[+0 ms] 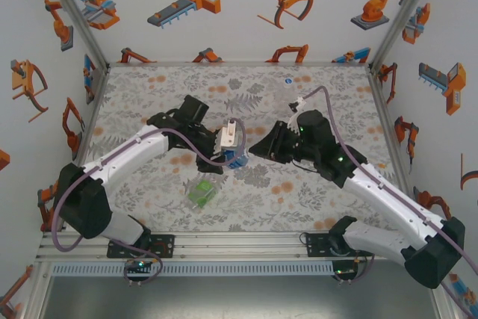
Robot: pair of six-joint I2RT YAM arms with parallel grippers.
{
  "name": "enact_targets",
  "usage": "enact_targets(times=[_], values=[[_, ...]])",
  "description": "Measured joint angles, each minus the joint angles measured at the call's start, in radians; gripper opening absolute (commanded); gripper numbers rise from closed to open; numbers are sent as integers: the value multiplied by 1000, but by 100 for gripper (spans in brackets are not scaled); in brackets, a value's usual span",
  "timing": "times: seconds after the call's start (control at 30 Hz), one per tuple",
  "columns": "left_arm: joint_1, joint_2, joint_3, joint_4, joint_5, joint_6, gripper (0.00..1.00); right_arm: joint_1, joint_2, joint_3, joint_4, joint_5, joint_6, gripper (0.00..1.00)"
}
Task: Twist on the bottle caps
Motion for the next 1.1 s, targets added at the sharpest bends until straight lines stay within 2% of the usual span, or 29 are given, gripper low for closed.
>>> enact_targets(times=[0.17, 0.23, 0.33, 0.5, 0.67, 0.8, 1.03, 1.1], values=[[1, -13, -11, 10, -24, -11, 0, 0, 16, 0, -14, 15, 131, 18], [1, -13, -11, 12, -26, -11, 0, 0, 23, 12, -27, 18, 132, 28], [1, -16, -11, 29, -23, -13, 0, 0, 37, 55, -66, 25, 90, 42], [-2, -20, -11, 78, 3, -19, 0, 0, 40, 128, -106, 24, -76, 62], [-2, -20, -11, 91, 10, -19, 0, -11, 36, 199, -135, 4, -308, 61], [-2, -20, -11, 91, 24, -19, 0, -13, 29, 242, -165, -49, -575, 57], [-2, -21, -11, 90, 75, -1, 0, -13, 14, 278, -267, -251, -1131, 55], [-2, -21, -11, 90, 86, 4, 0, -13, 6, 278, -281, -298, -1249, 54]])
